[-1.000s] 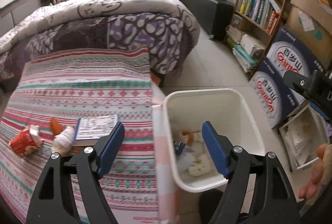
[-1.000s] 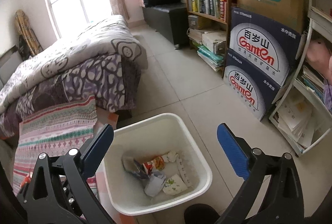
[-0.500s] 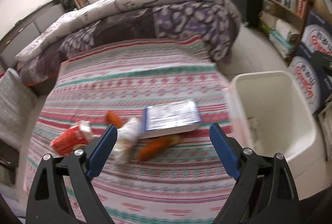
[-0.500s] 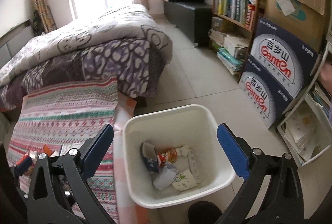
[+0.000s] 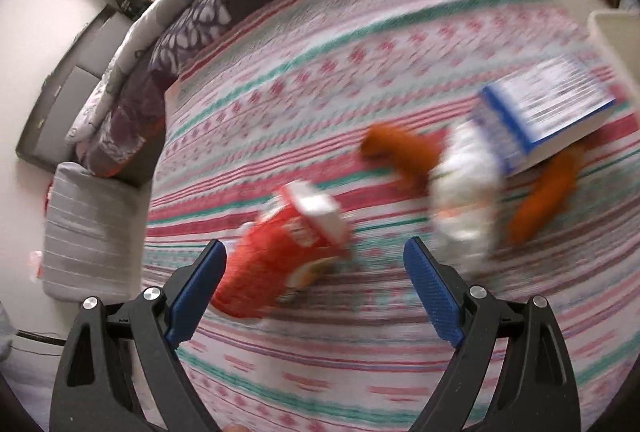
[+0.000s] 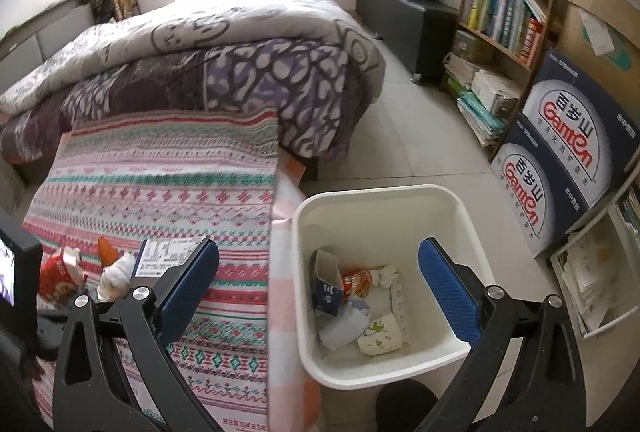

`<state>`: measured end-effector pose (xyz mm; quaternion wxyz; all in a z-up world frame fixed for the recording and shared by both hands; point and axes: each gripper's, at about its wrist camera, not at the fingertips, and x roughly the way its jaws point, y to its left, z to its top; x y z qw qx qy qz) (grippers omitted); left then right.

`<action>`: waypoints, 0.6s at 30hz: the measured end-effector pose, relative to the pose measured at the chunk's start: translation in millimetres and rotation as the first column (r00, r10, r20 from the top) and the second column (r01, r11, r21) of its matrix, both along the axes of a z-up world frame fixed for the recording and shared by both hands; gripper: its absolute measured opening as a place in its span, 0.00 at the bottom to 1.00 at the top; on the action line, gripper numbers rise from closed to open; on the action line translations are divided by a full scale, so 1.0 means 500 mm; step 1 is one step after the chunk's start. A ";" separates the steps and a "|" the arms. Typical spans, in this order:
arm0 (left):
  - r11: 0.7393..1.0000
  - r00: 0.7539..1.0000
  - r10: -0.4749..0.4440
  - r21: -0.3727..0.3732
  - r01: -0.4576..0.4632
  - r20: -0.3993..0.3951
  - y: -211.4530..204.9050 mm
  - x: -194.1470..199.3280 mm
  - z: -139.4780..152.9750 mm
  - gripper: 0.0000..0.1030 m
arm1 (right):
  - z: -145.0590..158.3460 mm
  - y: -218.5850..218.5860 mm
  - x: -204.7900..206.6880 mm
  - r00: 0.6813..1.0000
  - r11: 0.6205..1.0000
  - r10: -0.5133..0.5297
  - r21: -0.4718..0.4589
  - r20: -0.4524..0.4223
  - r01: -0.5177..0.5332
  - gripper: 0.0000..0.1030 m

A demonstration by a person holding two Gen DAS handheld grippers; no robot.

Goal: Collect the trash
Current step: 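Grasp the red paper cup with the left tool while the right tool grasps a white wrapped bundle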

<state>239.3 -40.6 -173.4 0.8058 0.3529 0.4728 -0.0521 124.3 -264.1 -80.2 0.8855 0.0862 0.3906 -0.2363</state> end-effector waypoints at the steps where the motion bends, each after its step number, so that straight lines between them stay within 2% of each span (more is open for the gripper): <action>1: 1.000 1.000 0.011 0.021 -0.011 0.005 0.019 0.012 -0.009 0.85 | -0.004 0.009 0.007 1.000 1.000 0.011 -0.005 -0.008 -0.011 0.93; 3: 0.999 1.000 0.025 0.031 -0.026 0.009 0.045 0.024 -0.019 0.85 | -0.010 0.024 0.017 0.999 1.000 0.031 -0.006 -0.022 -0.031 0.93; 5: 1.000 0.999 0.031 -0.003 -0.031 -0.008 0.074 0.034 -0.027 0.84 | -0.016 0.039 0.027 0.998 0.999 0.049 0.001 -0.033 -0.049 0.93; 6: 0.999 0.999 0.030 -0.030 -0.030 -0.024 0.080 0.038 -0.028 0.74 | -0.020 0.049 0.033 0.997 0.998 0.061 0.008 -0.040 -0.060 0.93; 8: 0.992 0.996 0.030 -0.123 -0.040 -0.079 0.105 0.040 -0.030 0.70 | -0.028 0.066 0.042 0.995 0.997 0.081 0.018 -0.052 -0.081 0.93; 9: 0.987 0.996 0.038 -0.152 -0.051 -0.085 0.118 0.039 -0.028 0.64 | -0.033 0.075 0.047 0.994 0.996 0.093 0.024 -0.059 -0.091 0.93; 10: 0.978 0.993 0.050 -0.197 -0.070 -0.103 0.134 0.040 -0.022 0.60 | -0.036 0.083 0.052 0.993 0.994 0.102 0.031 -0.064 -0.100 0.93; 11: 0.968 0.991 0.060 -0.235 -0.087 -0.120 0.142 0.039 -0.016 0.46 | -0.040 0.092 0.057 0.991 0.993 0.112 0.042 -0.068 -0.110 0.93; 12: 0.952 0.988 0.074 -0.287 -0.110 -0.132 0.157 0.039 -0.005 0.41 | -0.043 0.098 0.060 0.990 0.992 0.120 0.053 -0.069 -0.116 0.93; 13: 0.932 0.986 0.090 -0.336 -0.134 -0.143 0.172 0.038 0.009 0.40 | -0.045 0.104 0.063 0.989 0.990 0.128 0.067 -0.070 -0.123 0.93; 16: 0.901 0.982 0.117 -0.400 -0.169 -0.151 0.194 0.028 0.032 0.36 | -0.055 0.128 0.075 0.986 0.981 0.153 0.133 -0.070 -0.142 0.93; 18: 0.865 0.975 0.152 -0.456 -0.210 -0.162 0.215 0.020 0.050 0.34 | -0.060 0.147 0.083 0.983 0.974 0.173 0.161 -0.069 -0.160 0.92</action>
